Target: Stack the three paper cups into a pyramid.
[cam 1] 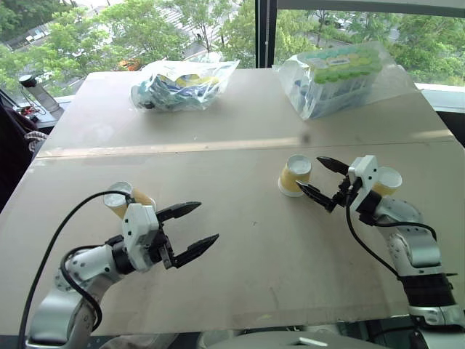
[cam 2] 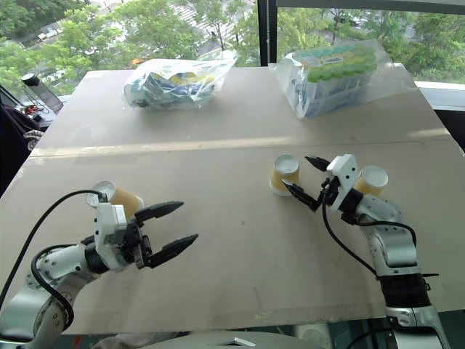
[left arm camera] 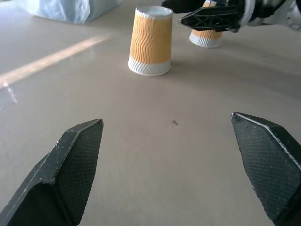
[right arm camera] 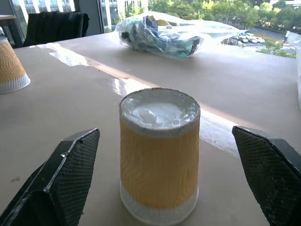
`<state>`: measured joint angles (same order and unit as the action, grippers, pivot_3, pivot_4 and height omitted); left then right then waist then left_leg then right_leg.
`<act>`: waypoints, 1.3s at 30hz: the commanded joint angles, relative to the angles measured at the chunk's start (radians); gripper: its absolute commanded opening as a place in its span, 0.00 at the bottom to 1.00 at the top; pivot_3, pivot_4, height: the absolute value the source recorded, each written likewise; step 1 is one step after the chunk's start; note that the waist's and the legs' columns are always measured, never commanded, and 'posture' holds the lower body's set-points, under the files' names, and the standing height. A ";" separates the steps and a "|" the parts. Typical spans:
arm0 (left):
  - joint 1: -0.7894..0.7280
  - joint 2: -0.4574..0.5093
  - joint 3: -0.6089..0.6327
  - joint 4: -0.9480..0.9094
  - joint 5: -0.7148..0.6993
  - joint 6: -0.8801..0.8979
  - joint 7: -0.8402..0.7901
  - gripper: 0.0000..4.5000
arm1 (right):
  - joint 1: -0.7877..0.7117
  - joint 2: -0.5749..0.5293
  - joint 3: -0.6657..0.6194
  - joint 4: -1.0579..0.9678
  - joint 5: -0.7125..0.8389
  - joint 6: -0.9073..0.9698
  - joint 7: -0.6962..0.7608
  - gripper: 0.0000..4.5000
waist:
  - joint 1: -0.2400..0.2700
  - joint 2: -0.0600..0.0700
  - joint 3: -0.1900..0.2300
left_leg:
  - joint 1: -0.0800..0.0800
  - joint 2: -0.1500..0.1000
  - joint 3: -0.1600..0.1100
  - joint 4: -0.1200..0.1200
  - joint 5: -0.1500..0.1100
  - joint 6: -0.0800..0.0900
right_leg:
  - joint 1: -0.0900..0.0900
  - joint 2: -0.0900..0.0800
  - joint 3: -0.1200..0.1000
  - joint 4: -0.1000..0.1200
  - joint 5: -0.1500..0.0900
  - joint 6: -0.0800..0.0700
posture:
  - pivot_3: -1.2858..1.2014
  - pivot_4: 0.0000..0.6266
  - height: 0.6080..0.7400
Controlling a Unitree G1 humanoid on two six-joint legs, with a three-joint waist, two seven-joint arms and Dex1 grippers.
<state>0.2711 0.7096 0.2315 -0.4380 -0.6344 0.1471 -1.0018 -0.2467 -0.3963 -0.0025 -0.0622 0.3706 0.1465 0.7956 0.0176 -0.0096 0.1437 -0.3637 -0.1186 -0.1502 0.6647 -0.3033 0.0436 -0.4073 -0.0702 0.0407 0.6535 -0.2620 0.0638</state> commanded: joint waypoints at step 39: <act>0.092 -0.090 0.111 -0.061 0.069 0.078 0.222 1.00 | -0.565 0.394 0.191 0.563 -0.183 0.057 -0.064 0.80 | -0.058 0.000 0.000 | 0.001 0.000 0.005 -0.004 0.000 -0.001 | -0.005 0.000 0.000 0.003 0.000 0.000 | 0.52 0.24 1.00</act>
<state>0.3566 0.6204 0.3266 -0.4696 -0.5701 0.2376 -0.7777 -0.7951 -0.0135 0.2104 0.5140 0.1688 0.1879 0.7355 -0.0408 -0.0099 0.1435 -0.3626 -0.1185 -0.1457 0.6609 -0.3032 0.0430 -0.4128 -0.0698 0.0404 0.6570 -0.2618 0.0635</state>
